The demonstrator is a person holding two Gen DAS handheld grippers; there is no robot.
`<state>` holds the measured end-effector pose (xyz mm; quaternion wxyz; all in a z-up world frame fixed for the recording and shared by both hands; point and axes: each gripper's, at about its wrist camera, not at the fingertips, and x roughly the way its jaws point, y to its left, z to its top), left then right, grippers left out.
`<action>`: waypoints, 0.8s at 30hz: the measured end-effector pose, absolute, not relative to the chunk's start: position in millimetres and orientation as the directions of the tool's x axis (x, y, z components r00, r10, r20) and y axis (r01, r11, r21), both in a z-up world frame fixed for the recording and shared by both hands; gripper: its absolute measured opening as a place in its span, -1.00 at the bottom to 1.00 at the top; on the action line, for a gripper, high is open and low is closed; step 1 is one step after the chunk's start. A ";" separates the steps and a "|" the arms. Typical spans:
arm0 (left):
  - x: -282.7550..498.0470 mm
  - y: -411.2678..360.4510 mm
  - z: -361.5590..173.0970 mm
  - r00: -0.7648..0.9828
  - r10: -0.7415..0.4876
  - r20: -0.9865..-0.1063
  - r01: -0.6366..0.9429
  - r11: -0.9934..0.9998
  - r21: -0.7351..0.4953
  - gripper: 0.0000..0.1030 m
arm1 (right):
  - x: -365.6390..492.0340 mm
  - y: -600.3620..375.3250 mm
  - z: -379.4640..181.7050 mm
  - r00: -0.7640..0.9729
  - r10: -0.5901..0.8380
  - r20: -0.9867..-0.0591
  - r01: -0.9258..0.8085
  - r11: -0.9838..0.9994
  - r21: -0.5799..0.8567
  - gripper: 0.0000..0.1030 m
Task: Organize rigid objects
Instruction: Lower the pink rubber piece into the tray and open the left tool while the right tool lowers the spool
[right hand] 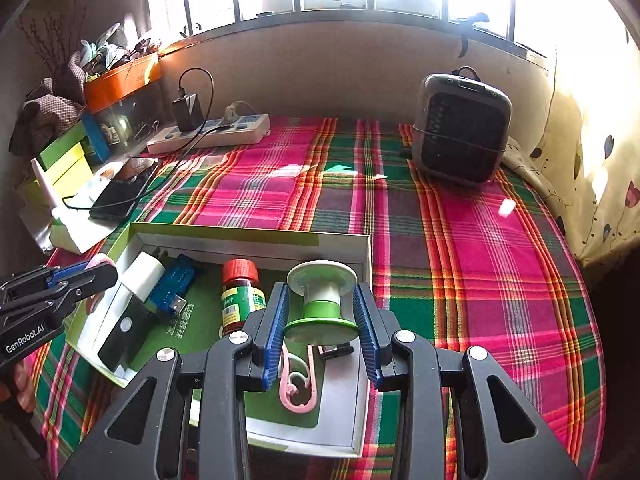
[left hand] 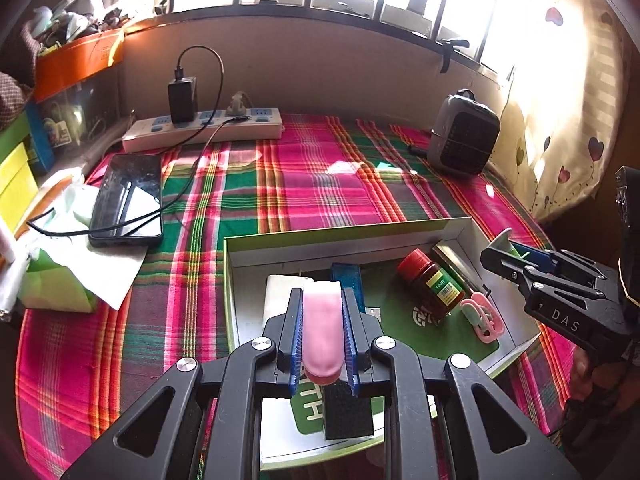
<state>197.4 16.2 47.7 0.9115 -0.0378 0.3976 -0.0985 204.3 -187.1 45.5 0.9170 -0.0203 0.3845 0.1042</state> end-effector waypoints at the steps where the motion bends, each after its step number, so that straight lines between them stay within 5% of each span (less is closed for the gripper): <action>1: 200.1 14.4 46.1 0.659 -0.210 -0.722 0.150 0.978 -0.147 -0.67 | 207.2 -187.1 43.6 0.680 0.176 -0.711 -0.206 0.977 0.045 -0.32; 24: 225.3 1.3 30.9 0.638 -0.193 -0.746 0.153 0.981 -0.123 -0.67 | 235.3 -180.6 24.5 0.669 0.163 -0.725 -0.219 0.976 0.018 -0.32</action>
